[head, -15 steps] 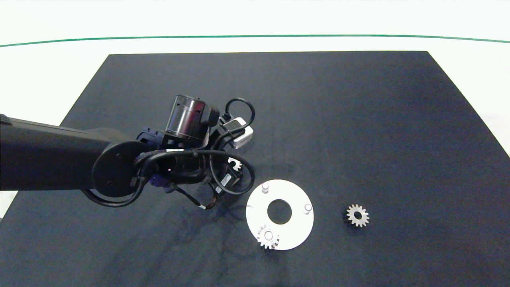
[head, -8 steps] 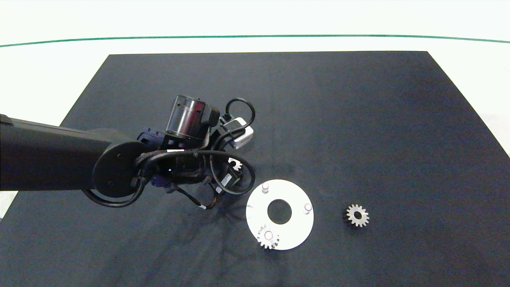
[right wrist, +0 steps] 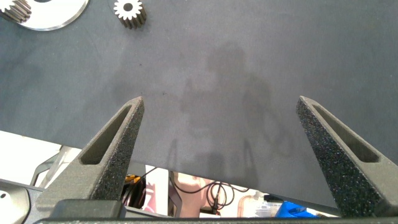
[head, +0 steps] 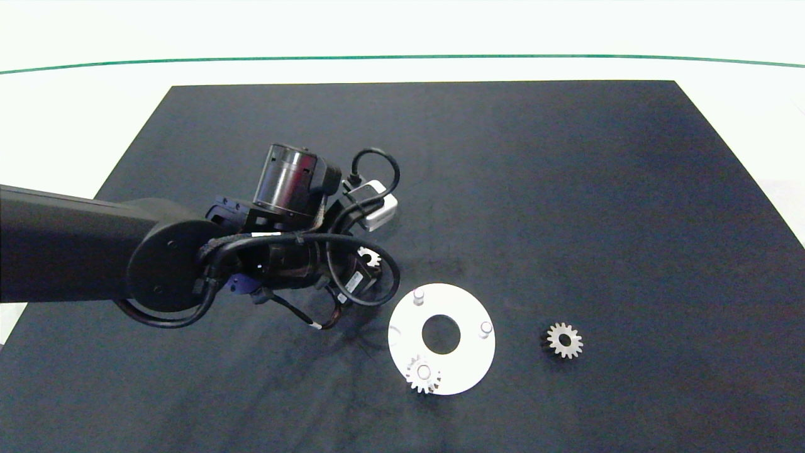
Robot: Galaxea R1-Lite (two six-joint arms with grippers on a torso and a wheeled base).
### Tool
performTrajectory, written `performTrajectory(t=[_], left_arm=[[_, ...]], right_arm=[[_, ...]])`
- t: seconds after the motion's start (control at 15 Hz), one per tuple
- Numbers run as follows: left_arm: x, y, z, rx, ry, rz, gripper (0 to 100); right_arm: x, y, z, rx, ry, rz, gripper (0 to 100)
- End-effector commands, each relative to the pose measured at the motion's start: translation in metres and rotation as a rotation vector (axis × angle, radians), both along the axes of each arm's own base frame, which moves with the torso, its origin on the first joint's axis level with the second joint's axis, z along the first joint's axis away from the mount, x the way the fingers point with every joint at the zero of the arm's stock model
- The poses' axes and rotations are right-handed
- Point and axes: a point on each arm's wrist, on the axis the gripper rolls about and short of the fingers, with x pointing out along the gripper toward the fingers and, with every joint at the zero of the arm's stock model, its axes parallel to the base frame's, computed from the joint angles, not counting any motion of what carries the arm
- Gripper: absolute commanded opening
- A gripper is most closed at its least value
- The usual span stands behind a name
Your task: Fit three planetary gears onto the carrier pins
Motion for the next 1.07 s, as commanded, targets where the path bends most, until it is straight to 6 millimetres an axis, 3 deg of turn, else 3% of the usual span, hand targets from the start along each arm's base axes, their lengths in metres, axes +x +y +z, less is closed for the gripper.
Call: performTrajectory(t=[0.07,0.53,0.6,1.07], left_arm=[[-0.01,0.005,0.019,-0.029,-0.05,-0.003,4],[-0.018,0.002,0.023,-0.025,-0.045,-0.025,4],[-0.017,0.002,0.022,-0.025,-0.042,-0.023,100],[-0.013,0.002,0.013,-0.013,-0.017,-0.016,100]], right_arm=[[0.0,0.0,0.0,-0.001,0.002,0.001,100],[-0.002,0.0,-0.001,0.001,-0.011,0.001,100],[-0.002,0.0,-0.001,0.001,-0.011,0.001,100],[-0.002,0.0,-0.002,0.0,-0.008,0.001,100]])
